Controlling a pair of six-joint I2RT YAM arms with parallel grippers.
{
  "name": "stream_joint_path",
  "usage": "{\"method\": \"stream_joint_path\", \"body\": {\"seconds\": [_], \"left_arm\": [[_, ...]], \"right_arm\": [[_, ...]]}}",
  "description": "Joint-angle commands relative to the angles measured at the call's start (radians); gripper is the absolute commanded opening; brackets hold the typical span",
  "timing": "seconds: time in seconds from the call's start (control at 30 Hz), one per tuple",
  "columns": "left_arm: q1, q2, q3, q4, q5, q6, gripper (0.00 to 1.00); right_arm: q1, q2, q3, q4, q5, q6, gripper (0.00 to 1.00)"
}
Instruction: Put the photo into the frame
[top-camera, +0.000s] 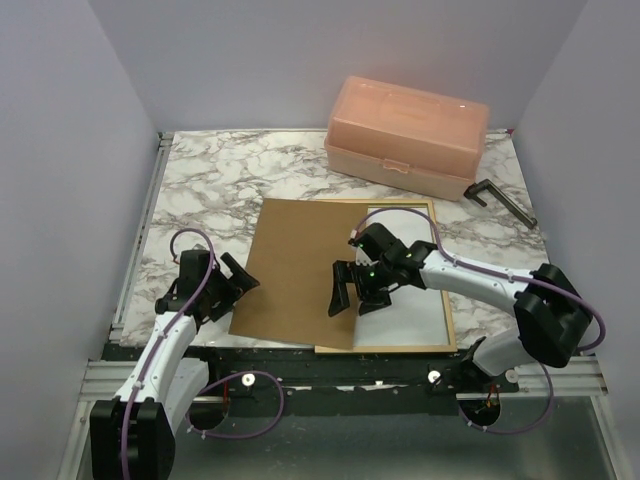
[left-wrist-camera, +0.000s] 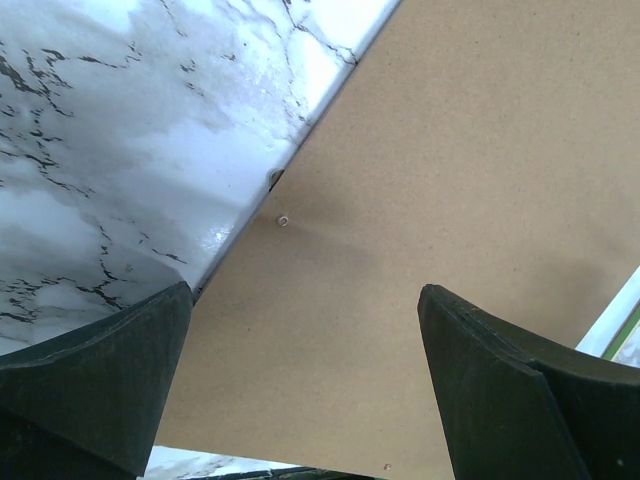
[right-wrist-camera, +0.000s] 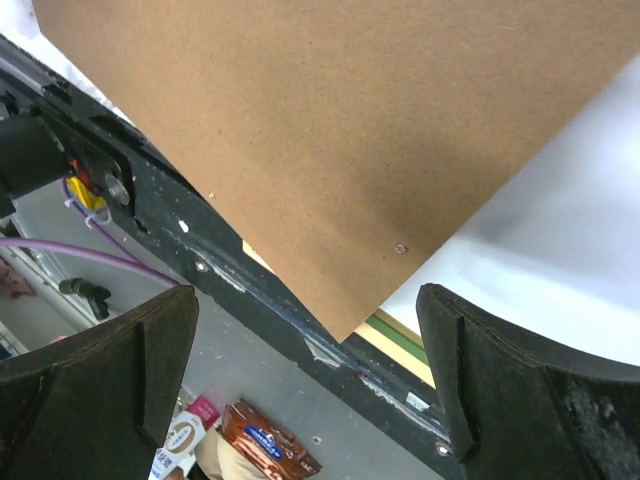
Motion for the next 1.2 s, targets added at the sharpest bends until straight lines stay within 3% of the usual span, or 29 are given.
{"method": "stream_joint_path", "body": {"seconds": [0.0,0.2,0.33,0.53,0.63,0.8,1.03,1.13,1.17], "left_arm": [[-0.011,0.017,-0.01,-0.045,0.026,-0.021,0.98],[-0.019,0.022,-0.018,-0.034,0.025,-0.018,0.99],[-0.021,0.033,-0.028,-0.022,0.03,-0.017,0.99],[-0.02,0.039,-0.04,-0.006,0.04,-0.017,0.99],[-0.02,0.039,-0.042,-0.001,0.046,-0.015,0.98],[-0.02,0.042,-0.045,0.006,0.055,-0.014,0.99],[-0.021,0.045,-0.056,0.025,0.066,-0.015,0.99],[-0.02,0.046,-0.061,0.031,0.07,-0.018,0.98],[-0.02,0.045,-0.063,0.036,0.073,-0.019,0.98]], "right_arm": [[-0.068,-0.053,-0.039,0.074,0.029,0.012,1.0],[-0.256,-0.114,-0.132,0.179,-0.114,-0.001,0.97],[-0.315,-0.108,-0.167,0.255,-0.186,0.006,0.95],[-0.336,-0.013,-0.214,0.449,-0.295,0.079,0.89],[-0.337,0.046,-0.216,0.529,-0.32,0.105,0.81],[-0.336,0.114,-0.211,0.597,-0.347,0.126,0.76],[-0.336,0.112,-0.219,0.646,-0.382,0.165,0.59],[-0.336,0.091,-0.238,0.722,-0.427,0.229,0.58],[-0.337,0.084,-0.248,0.763,-0.444,0.261,0.53]]}}
